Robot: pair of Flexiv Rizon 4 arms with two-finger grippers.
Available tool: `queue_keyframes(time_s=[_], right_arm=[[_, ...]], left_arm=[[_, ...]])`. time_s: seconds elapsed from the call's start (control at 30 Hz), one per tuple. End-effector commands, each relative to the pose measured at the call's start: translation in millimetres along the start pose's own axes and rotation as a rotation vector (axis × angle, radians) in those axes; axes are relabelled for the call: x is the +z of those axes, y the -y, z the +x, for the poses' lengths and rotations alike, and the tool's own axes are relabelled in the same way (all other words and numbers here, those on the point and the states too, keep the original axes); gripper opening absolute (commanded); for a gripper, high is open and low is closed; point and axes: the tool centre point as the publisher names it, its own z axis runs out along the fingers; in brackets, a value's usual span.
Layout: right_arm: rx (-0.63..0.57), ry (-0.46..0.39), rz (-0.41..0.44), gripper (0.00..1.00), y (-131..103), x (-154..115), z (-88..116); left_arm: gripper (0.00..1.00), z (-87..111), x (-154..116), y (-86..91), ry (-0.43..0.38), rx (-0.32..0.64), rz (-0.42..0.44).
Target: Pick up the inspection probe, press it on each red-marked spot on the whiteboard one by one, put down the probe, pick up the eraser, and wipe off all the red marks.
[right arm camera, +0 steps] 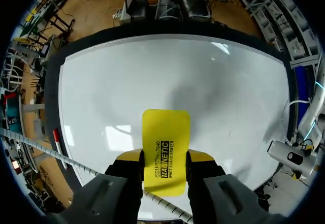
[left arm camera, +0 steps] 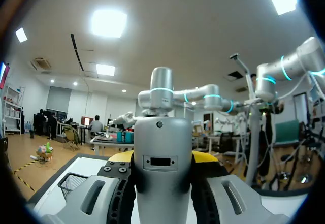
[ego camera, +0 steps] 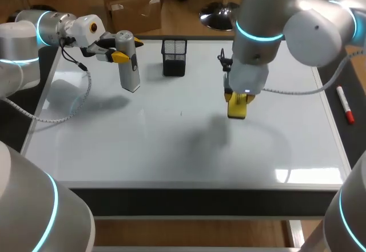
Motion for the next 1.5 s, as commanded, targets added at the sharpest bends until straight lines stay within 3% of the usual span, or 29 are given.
queue_keyframes(time_s=[0.03, 0.37, 0.6, 0.97, 1.5], right_arm=[[-0.018, 0.006, -0.04, 0.0, 36.8, 5.8, -4.4], [-0.078, 0.01, -0.072, 0.0, 107.8, 17.6, -15.3], [-0.102, 0.003, -0.073, 0.0, 144.7, 28.5, -25.8], [-0.082, 0.004, -0.065, 0.0, 176.0, 41.5, -38.8], [-0.075, -0.001, -0.069, 0.0, 190.5, 59.5, -46.7]], left_arm=[[0.0, -0.2, -0.2, 1.7, -0.002, -0.002, -0.002], [0.0, -0.2, -0.2, 1.7, -0.002, -0.002, -0.002], [0.0, -0.2, -0.2, 1.7, -0.002, -0.002, -0.002], [0.0, -0.2, -0.2, 1.7, -0.002, -0.002, -0.002], [0.0, -0.2, -0.2, 1.7, -0.002, -0.002, -0.002]])
